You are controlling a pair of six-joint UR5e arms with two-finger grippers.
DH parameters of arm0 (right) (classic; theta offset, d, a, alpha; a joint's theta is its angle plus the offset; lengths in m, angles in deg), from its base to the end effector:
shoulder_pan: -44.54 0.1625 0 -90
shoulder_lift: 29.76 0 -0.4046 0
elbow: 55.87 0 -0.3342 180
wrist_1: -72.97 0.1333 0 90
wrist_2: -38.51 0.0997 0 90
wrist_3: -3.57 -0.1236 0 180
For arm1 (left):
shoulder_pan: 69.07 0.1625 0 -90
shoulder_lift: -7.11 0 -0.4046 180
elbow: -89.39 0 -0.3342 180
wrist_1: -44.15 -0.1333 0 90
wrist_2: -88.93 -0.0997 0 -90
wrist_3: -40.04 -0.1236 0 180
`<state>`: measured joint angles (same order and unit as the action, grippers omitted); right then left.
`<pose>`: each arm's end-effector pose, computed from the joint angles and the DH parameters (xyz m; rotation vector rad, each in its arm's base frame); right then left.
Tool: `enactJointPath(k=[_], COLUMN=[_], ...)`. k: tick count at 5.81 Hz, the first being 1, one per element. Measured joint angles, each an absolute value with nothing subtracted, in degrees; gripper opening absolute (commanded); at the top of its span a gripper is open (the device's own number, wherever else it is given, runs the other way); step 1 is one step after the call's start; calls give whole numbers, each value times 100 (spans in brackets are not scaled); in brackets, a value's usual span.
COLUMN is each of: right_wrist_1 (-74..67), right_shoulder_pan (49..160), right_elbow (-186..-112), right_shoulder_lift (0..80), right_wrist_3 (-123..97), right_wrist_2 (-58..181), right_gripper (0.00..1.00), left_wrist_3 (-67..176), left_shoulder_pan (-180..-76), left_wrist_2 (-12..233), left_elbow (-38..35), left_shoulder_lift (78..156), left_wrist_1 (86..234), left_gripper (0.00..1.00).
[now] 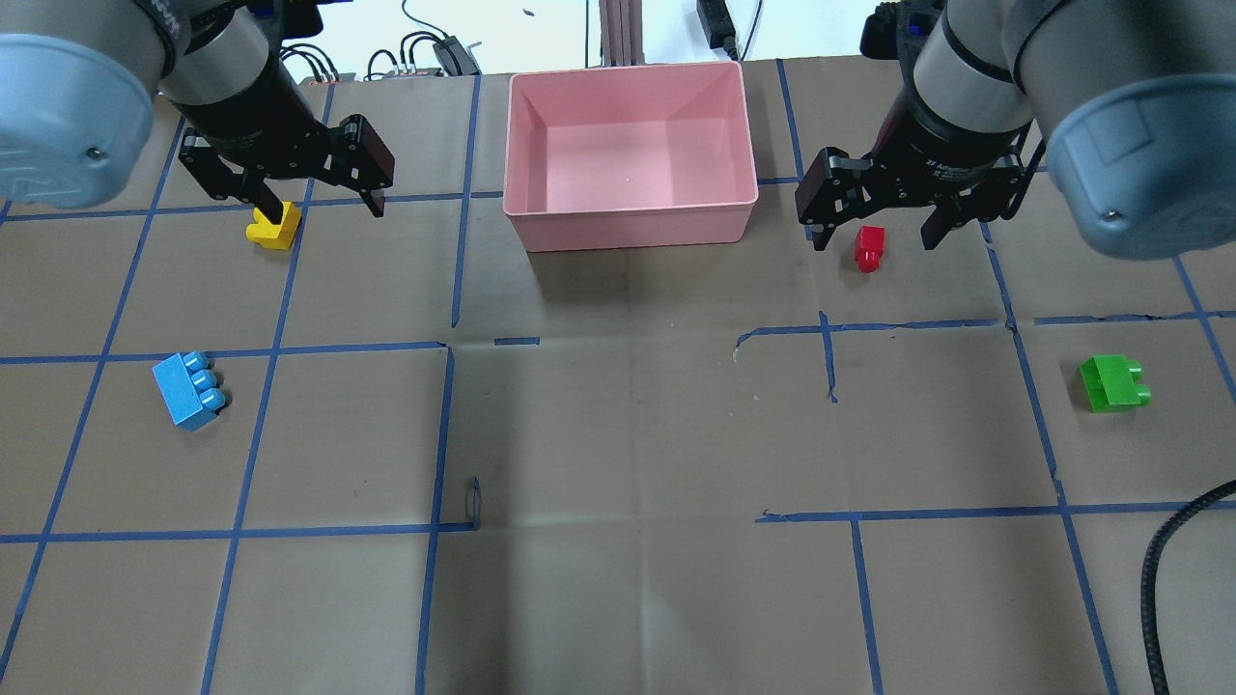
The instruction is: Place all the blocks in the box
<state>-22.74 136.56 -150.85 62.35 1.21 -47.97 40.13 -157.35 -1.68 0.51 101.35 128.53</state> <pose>0.1558 -0.4193 0.4318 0.0068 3.0775 -0.0726 -0.1179 -0.4724 0.4287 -0.0498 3.1292 -0.0680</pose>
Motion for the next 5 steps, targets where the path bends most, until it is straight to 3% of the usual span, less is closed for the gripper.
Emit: enactJointPath(k=[5], right_wrist_1=[-2275], right_shoulder_pan=[13656], right_elbow=[-15107], right_shoulder_lift=[6235], right_wrist_3=[120], right_wrist_2=[-4800], right_gripper=[100], left_wrist_3=[4015], left_shoulder_pan=[-15698], left_wrist_2=[-166], left_elbow=[51], left_shoulder_lift=[10105], left_wrist_1=[12757], left_gripper=[99])
